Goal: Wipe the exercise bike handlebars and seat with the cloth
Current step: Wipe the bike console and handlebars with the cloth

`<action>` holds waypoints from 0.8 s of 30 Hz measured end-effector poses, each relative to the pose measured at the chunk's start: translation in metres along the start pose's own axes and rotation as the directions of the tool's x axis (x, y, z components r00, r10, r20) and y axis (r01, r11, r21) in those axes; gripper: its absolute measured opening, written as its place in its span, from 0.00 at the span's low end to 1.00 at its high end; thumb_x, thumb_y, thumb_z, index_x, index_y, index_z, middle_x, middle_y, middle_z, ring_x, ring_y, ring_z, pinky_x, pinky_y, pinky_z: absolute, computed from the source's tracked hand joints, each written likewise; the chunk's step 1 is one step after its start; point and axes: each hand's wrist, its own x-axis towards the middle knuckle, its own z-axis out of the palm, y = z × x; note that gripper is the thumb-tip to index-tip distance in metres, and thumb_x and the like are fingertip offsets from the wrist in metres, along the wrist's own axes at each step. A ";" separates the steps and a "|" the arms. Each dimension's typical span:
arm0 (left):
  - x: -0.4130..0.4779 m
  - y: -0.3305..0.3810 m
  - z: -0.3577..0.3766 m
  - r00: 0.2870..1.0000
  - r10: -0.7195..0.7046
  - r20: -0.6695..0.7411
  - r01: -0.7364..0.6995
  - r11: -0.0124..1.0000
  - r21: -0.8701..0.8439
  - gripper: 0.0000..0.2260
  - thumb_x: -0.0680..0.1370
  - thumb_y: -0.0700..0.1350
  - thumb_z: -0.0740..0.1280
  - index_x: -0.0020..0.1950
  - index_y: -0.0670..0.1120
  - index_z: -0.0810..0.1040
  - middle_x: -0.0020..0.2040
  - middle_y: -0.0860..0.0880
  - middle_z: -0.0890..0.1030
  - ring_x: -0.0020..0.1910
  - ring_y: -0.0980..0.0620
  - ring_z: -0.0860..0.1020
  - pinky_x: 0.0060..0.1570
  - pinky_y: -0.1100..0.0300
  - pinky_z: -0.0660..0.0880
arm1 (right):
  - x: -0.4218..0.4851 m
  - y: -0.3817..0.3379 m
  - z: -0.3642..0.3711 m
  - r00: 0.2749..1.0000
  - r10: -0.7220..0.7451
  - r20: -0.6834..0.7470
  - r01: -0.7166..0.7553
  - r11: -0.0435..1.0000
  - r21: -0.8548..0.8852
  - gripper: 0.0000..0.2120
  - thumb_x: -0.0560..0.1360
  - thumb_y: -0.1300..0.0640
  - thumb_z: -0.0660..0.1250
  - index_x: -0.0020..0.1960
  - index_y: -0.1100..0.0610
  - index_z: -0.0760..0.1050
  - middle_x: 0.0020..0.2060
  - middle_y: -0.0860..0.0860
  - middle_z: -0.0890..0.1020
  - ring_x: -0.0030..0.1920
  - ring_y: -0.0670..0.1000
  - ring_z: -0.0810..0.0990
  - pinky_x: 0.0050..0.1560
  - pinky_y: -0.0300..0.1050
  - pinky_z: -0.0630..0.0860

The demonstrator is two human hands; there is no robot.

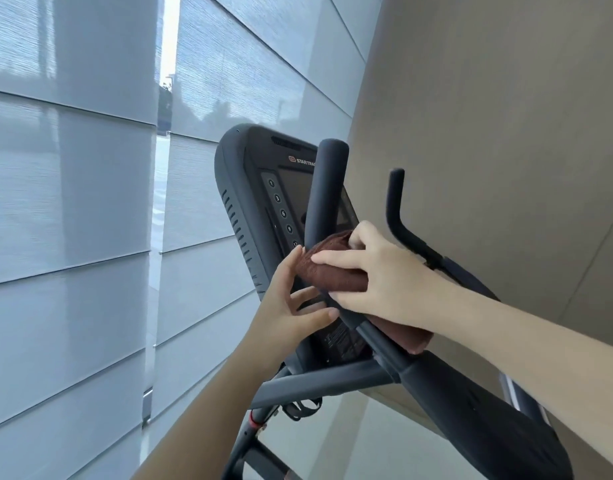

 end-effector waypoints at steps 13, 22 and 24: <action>-0.015 0.000 0.004 0.999 0.014 0.029 -0.016 0.997 0.076 0.34 0.65 0.41 0.72 0.64 0.61 0.61 0.63 0.72 0.64 0.60 0.63 0.73 0.52 0.68 0.73 | 0.027 0.014 -0.015 0.967 -0.091 -0.237 0.110 0.992 0.069 0.22 0.70 0.55 0.71 0.61 0.42 0.73 0.48 0.49 0.65 0.48 0.42 0.68 0.54 0.22 0.61; -0.038 -0.005 0.020 1.000 0.017 0.017 -0.022 0.935 0.353 0.41 0.63 0.49 0.75 0.68 0.62 0.54 0.63 0.78 0.62 0.65 0.69 0.64 0.58 0.76 0.63 | -0.058 0.044 -0.032 0.937 -0.068 0.343 -0.019 0.969 0.246 0.22 0.69 0.56 0.72 0.55 0.33 0.74 0.47 0.44 0.72 0.48 0.40 0.74 0.52 0.27 0.65; -0.046 -0.005 0.028 0.999 0.045 0.006 -0.043 0.907 0.420 0.40 0.64 0.48 0.74 0.68 0.61 0.54 0.68 0.69 0.61 0.67 0.68 0.62 0.57 0.79 0.61 | -0.064 0.049 -0.046 0.909 -0.085 0.408 -0.013 0.972 0.233 0.20 0.67 0.52 0.71 0.53 0.31 0.75 0.47 0.44 0.74 0.48 0.40 0.75 0.50 0.27 0.66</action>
